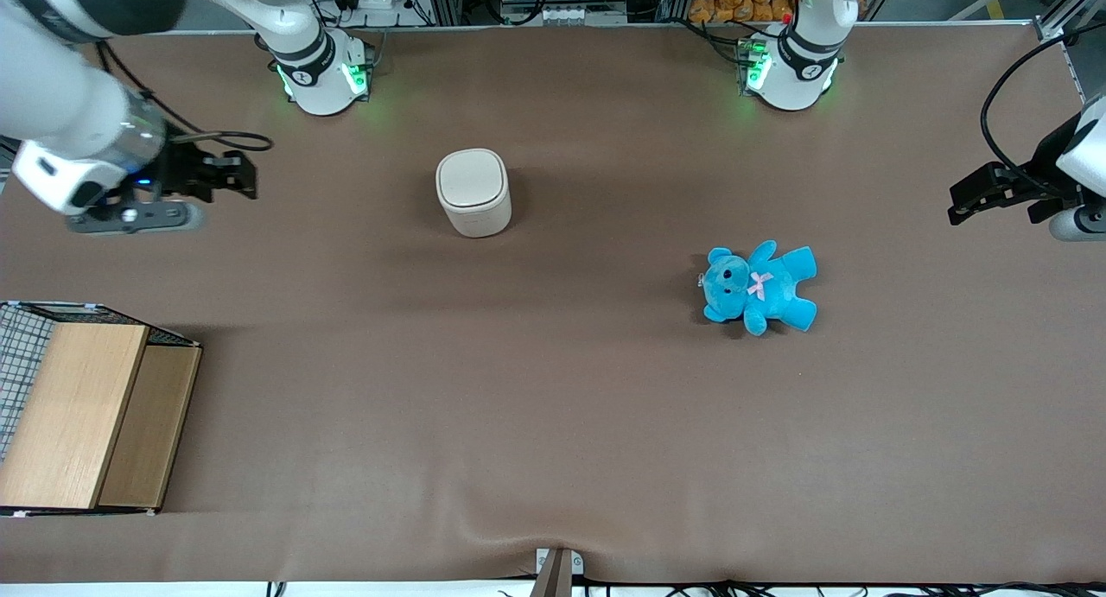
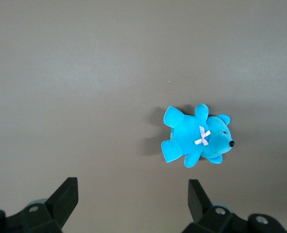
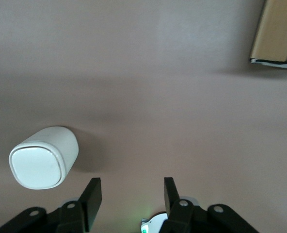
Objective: Open trash can with right arm
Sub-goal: 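Lower the right gripper over the trash can lid and close it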
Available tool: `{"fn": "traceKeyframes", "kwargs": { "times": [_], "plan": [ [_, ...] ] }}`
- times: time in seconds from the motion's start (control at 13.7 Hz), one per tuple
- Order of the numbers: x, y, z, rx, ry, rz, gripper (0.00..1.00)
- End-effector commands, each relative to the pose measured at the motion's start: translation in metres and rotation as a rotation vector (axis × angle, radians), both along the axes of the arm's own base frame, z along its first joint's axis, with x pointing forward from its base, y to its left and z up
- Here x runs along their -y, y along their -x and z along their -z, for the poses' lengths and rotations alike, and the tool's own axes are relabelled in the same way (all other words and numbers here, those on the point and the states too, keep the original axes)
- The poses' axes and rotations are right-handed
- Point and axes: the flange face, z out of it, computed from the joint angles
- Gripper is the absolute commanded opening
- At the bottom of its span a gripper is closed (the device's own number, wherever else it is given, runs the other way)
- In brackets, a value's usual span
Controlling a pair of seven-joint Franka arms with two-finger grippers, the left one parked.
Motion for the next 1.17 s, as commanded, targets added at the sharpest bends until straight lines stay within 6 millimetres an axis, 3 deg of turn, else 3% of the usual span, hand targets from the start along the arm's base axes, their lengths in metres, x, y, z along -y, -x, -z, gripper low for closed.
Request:
{"fn": "traceKeyframes", "kwargs": {
  "times": [0.0,0.15,0.36,0.44,1.09],
  "plan": [
    [-0.04,0.019,0.014,-0.029,0.019,0.006,0.34],
    [-0.063,0.029,0.027,-0.039,0.024,-0.037,0.17],
    [-0.09,0.044,0.055,-0.043,0.019,-0.092,0.0],
    [-0.105,0.054,0.063,-0.033,0.016,-0.122,0.0],
    [-0.155,0.103,0.143,0.037,-0.004,-0.216,0.0]
  ]
}}
